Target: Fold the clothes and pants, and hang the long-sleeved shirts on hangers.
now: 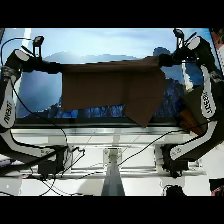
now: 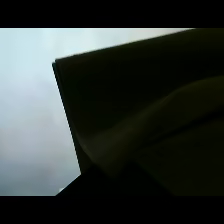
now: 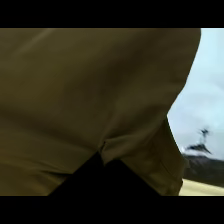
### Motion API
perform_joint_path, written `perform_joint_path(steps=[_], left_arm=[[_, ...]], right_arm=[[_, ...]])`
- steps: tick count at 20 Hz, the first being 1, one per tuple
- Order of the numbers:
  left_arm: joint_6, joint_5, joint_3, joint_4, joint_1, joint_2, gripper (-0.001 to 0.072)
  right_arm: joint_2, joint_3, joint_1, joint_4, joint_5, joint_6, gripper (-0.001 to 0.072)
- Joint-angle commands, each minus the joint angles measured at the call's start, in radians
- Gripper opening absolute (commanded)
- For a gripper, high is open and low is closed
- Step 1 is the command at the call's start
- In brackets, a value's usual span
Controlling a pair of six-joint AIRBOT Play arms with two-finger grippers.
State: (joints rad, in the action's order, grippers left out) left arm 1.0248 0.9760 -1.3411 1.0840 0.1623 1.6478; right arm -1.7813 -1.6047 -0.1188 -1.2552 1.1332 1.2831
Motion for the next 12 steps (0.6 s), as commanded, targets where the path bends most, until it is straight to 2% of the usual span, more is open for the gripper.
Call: perform_joint_path(steps=[1,2,3,4,5,6,7,8,12], left_arm=[[0.067,0.113,0.0,0.0,-0.015,0.023,0.0016],[0.076,0.113,0.0,0.0,-0.022,0.031,0.0033],[0.076,0.117,0.0,0.0,-0.029,0.036,0.023],[0.076,0.124,0.0,0.0,-0.033,0.036,0.0524],[0.076,0.13,-0.001,0.001,-0.036,0.032,0.06],[0.076,0.143,-0.001,0.001,-0.036,0.023,0.0457],[0.076,0.159,-0.001,0.009,-0.032,0.005,0.0345],[0.076,0.174,-0.001,0.016,-0.027,-0.014,0.0345],[0.075,0.253,-0.001,0.021,0.025,-0.168,0.0345]], right_arm=[[-0.004,0.002,0.001,-0.071,0.073,0.019,0.0034],[-0.004,0.002,0.001,-0.071,0.075,0.038,0.0178],[-0.003,0.001,0.0,-0.081,0.085,0.042,0.0369],[-0.001,0.0,-0.002,-0.118,0.107,0.042,0.0383],[0.0,-0.003,-0.008,-0.172,0.151,0.043,0.0379],[0.001,-0.003,-0.021,-0.219,0.216,0.043,0.0376],[0.001,-0.002,-0.042,-0.239,0.279,0.044,0.0339],[0.006,0.005,-0.074,-0.231,0.338,0.051,0.0235],[0.09,0.129,-0.204,-0.195,0.447,0.105,0.0228]])
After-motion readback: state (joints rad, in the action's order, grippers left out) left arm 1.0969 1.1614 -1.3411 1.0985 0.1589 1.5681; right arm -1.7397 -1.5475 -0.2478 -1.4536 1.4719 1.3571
